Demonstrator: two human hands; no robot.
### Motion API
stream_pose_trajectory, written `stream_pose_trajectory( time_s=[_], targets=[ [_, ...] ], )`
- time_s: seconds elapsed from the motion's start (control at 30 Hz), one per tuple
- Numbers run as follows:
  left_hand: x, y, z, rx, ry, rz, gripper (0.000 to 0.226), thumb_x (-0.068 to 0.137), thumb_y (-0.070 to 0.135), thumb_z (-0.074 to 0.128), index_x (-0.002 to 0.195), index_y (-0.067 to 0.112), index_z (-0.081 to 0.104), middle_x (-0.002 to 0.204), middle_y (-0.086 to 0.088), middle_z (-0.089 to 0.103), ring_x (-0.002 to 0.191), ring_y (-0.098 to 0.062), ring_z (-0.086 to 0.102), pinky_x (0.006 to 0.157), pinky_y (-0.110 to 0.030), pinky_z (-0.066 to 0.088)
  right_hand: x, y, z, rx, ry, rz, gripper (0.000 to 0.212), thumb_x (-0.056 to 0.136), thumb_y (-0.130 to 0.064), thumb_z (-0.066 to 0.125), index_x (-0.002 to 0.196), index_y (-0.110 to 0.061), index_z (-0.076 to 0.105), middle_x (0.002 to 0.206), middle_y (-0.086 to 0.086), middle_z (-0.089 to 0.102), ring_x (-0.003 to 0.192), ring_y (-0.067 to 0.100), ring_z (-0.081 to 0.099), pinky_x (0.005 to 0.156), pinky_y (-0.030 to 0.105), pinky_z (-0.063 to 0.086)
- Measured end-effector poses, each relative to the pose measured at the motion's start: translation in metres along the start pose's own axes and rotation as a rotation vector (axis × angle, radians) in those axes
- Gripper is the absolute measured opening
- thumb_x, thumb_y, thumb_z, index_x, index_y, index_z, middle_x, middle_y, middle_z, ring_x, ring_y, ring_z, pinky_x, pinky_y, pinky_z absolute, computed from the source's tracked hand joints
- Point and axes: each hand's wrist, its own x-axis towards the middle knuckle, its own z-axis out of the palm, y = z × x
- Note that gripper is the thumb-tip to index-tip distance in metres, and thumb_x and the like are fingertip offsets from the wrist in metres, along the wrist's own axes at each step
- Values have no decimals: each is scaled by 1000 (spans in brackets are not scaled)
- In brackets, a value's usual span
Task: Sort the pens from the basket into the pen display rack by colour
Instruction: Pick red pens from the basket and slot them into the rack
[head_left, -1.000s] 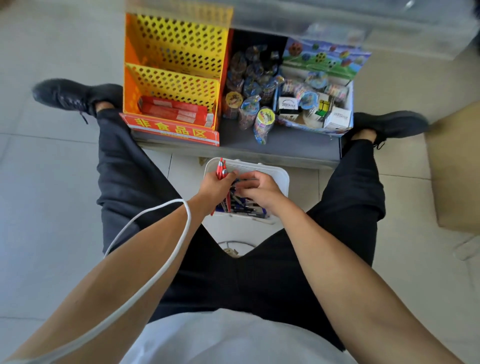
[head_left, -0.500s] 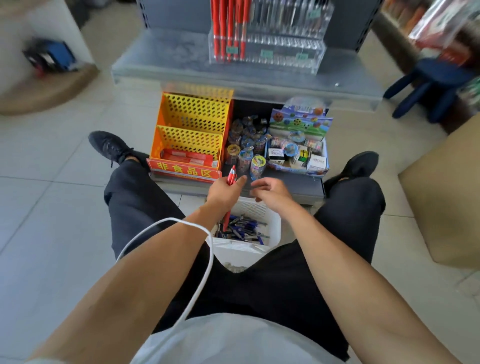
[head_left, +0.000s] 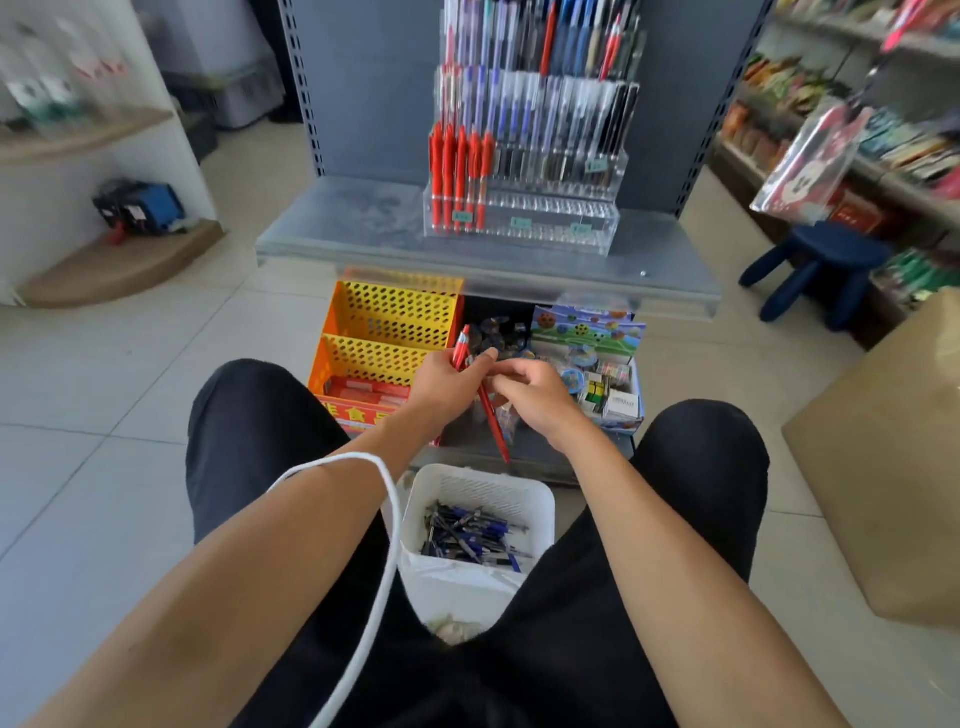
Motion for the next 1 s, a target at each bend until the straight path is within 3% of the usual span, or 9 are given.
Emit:
stream_pose_trajectory(
  time_s=[0.1,0.2,0.3,0.43,0.53,0.67,0.73,0.83,1.0],
  targets=[
    [21,17,-9,-55,23,41,47,84,55,71,72,9,66,58,-4,58,53,-16,55,55,-29,43,18,-13,-6,35,-27,-76,14,94,-14,68,102,-24,73,96,-5,76,92,7,72,84,25,57],
    [45,38,-19,-55,18,76,43,88,46,73,65,12,59,52,1,52,41,-6,46,43,-19,36,44,-30,-14,14,-41,-144,16,89,-9,74,102,-19,74,89,0,78,87,10,74,78,25,59],
    [75,62,-33,-82,-24,128,43,92,49,67,69,15,55,54,1,46,45,-11,42,48,-24,35,81,-50,-26,-7,-33,-165,20,84,-12,81,101,-20,74,84,-3,77,83,8,74,77,23,58],
    [115,89,-50,-301,-72,82,45,103,42,51,73,9,50,47,3,47,35,-9,32,40,-21,25,128,-78,-40,-68,-56,-155,26,80,-15,86,104,-13,74,86,0,78,85,10,74,84,30,60],
    [142,94,-55,-404,-112,92,41,104,42,50,80,9,46,53,0,49,39,-12,27,41,-23,19,155,-100,-51,-185,-123,-167,22,82,-14,84,102,-12,78,88,1,78,85,12,74,83,30,61],
    [169,87,-59,-646,-121,143,45,106,43,43,84,7,60,68,-5,52,45,-14,31,43,-25,22,189,-129,-69,-279,-136,-237,14,78,-15,86,90,-18,78,83,-1,78,80,15,75,80,32,62],
    [175,83,-60,-693,-68,150,48,107,41,39,91,4,64,71,-8,52,45,-17,39,44,-26,29,203,-140,-77,-176,-81,-255,13,79,-11,84,89,-14,76,84,3,78,79,19,76,75,33,63],
    [179,86,-60,-719,-61,161,51,106,44,37,89,5,65,70,-10,55,50,-21,51,47,-29,43,224,-145,-85,46,172,-394,12,82,-8,82,87,-16,75,81,2,78,76,18,76,69,28,62],
    [177,83,-57,-600,-78,264,55,102,55,39,79,18,72,79,-14,69,75,-28,65,66,-34,55,251,-136,-84,220,496,-560,12,84,-14,83,92,-16,75,82,3,78,79,22,76,74,41,63]
  ],
)
